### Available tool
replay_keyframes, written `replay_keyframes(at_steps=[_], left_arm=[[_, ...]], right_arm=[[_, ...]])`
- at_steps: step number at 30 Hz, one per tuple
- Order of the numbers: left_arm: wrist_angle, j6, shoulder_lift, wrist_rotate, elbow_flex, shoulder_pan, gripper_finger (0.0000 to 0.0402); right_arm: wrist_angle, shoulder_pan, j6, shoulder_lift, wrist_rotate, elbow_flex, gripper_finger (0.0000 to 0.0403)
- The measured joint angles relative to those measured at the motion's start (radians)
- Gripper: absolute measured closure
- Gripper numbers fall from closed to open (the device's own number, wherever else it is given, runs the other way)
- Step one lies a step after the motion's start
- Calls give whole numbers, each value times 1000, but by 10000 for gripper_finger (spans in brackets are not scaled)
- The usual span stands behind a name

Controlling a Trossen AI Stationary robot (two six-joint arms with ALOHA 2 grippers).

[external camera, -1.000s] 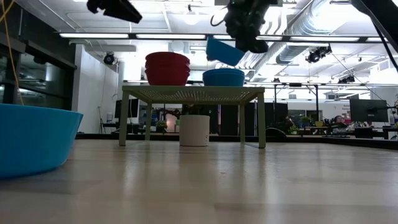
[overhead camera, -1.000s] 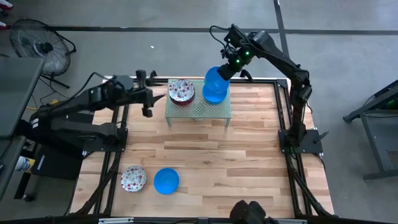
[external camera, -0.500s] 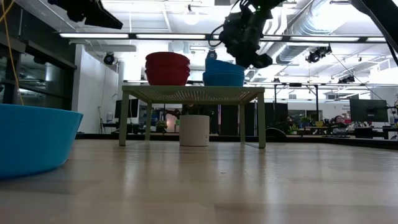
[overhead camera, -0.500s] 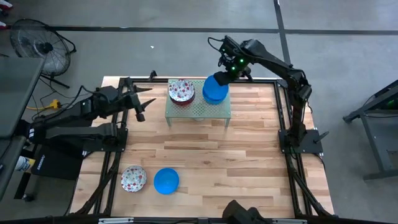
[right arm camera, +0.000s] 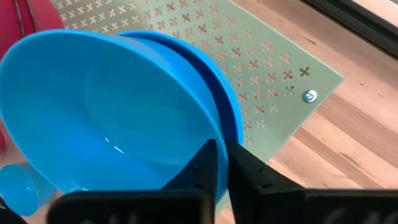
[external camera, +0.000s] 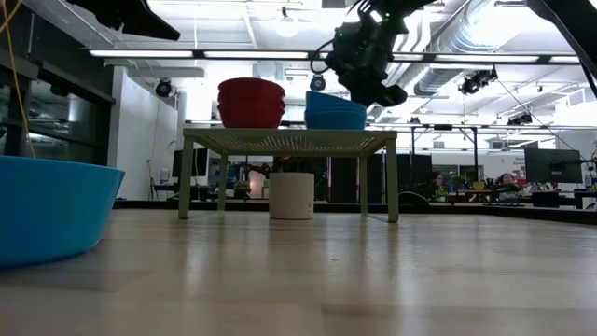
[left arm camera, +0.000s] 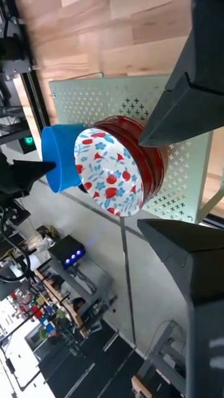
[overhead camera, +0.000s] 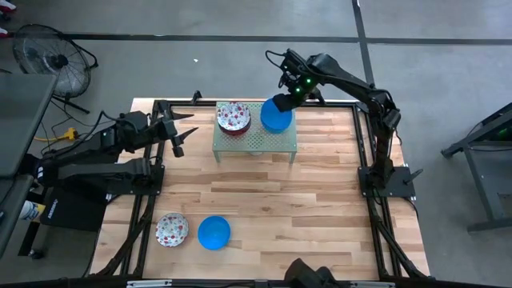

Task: Pick & Place Mini bowls
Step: Stack the blue bowl on the blue bowl on the shelf, then stack the red patterned bowl on the red patterned bowl on the shelf

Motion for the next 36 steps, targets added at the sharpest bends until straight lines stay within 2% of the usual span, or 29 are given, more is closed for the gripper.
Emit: replay_keyframes(at_steps=[7, 11, 16, 23, 30, 33, 36], left_arm=[[-17, -25, 0, 16, 0, 0, 207], [-32, -42, 0, 16, 0, 0, 207], [-34, -47, 0, 16, 0, 0, 207], [-136, -96, 0, 35, 1, 0, 207], [-291, -194, 0, 135, 1, 0, 207], [-363, -231, 0, 197, 1, 0, 207], [-421, -259, 0, 269, 1, 0, 207]], right_arm=[[-38, 0, -6, -4, 5, 61, 298], [-62, 0, -7, -5, 4, 135, 275], [-114, 14, -67, -7, 17, 222, 280], [-243, 117, -166, -33, 153, 290, 311], [-236, 232, -161, -176, 313, 191, 331], [-180, 276, -129, -275, 382, 66, 335], [-53, 316, -93, -394, 390, -111, 336]])
